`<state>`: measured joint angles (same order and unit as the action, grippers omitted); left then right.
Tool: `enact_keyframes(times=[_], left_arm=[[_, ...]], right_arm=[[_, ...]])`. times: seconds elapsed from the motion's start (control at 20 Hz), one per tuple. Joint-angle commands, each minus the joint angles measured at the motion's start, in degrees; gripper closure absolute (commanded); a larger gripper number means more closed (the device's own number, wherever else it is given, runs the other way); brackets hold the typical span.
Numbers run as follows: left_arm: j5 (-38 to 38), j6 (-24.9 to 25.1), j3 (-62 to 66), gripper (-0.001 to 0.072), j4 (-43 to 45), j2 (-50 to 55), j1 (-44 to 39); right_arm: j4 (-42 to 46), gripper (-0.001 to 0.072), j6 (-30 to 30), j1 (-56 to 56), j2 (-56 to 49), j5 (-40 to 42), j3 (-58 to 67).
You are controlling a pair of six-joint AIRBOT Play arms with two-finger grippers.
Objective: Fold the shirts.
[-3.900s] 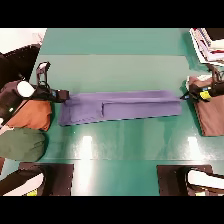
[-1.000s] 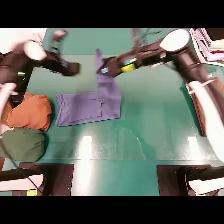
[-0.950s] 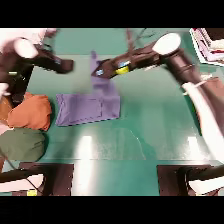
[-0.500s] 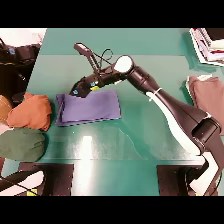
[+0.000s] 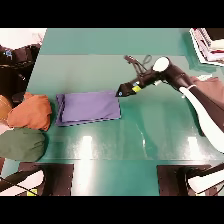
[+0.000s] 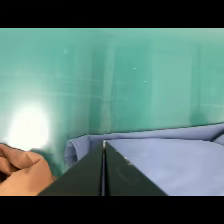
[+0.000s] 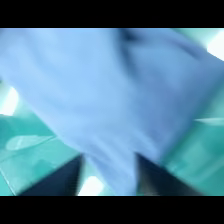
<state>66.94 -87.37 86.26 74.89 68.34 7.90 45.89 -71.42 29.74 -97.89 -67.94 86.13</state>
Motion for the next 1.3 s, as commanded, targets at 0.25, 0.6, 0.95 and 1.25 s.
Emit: enact_keyframes(times=[0.25, 0.6, 0.95, 1.25], left_arm=[[0.0, 0.0, 0.0, 0.0684, -2.1, 0.0, -0.1], [0.1, 0.0, 0.0, 0.0684, -6.9, 0.0, -0.1], [-0.4, 0.0, 0.0, 0.0685, -5.8, 0.1, -10.4], [-0.3, 0.4, 0.0, 0.0685, -5.9, 0.1, -18.1]], right_arm=[[-15.5, 0.0137, -0.3, -0.9, -5.9, 5.8, -9.2], [-16.2, 0.0388, -0.3, 8.3, -16.2, 5.9, 6.2], [-14.6, 0.0694, 0.4, 4.4, -14.0, 4.9, 12.9], [0.3, 0.0694, -5.7, -15.0, -1.2, 1.1, 12.7]])
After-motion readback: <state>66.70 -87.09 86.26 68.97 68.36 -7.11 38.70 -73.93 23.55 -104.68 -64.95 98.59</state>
